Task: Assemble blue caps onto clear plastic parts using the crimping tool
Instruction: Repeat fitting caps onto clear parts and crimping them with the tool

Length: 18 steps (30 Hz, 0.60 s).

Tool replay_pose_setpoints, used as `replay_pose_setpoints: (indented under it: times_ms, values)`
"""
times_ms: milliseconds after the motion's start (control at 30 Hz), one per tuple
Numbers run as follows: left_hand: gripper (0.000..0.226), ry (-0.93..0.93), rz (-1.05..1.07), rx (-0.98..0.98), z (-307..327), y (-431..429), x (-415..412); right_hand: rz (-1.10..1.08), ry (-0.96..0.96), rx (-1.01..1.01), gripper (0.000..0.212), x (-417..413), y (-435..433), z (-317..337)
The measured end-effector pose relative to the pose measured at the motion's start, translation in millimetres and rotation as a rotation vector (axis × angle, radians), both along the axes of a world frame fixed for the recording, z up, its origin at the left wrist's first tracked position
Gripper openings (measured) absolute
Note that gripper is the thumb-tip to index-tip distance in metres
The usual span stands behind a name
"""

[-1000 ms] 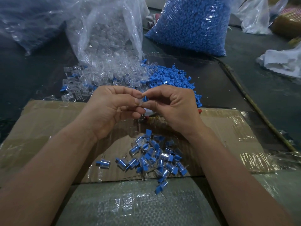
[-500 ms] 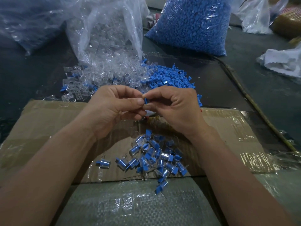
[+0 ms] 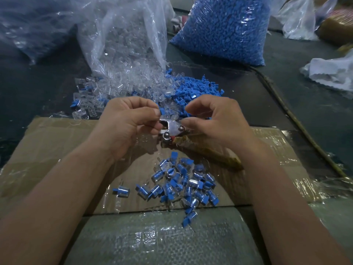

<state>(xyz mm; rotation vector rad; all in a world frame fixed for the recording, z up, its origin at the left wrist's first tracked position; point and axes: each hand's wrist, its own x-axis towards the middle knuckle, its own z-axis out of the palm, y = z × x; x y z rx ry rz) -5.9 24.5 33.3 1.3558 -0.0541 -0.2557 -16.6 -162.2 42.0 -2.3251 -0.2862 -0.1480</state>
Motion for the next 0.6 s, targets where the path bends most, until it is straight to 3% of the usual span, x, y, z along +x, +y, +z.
replay_pose_setpoints:
  times_ms: [100, 200, 333, 600]
  values:
    - [0.008, -0.02, 0.03, -0.006, -1.5, 2.1, 3.1, 0.004, 0.187, -0.164, 0.029, 2.1, -15.9, 6.5]
    - [0.012, -0.031, 0.04, -0.028, -2.3, 1.8, 3.1, 0.082, 0.413, -0.337, 0.055, 0.7, -22.1, 8.0]
    - [0.013, -0.047, 0.042, -0.035, -2.7, 1.8, 3.3, 0.118, 0.458, -0.523, 0.079, 1.4, -19.9, 5.3]
    - [0.009, -0.022, 0.048, -0.048, -4.3, 1.3, 4.1, 0.045, 0.282, -0.545, 0.04, 1.6, -12.8, 5.0]
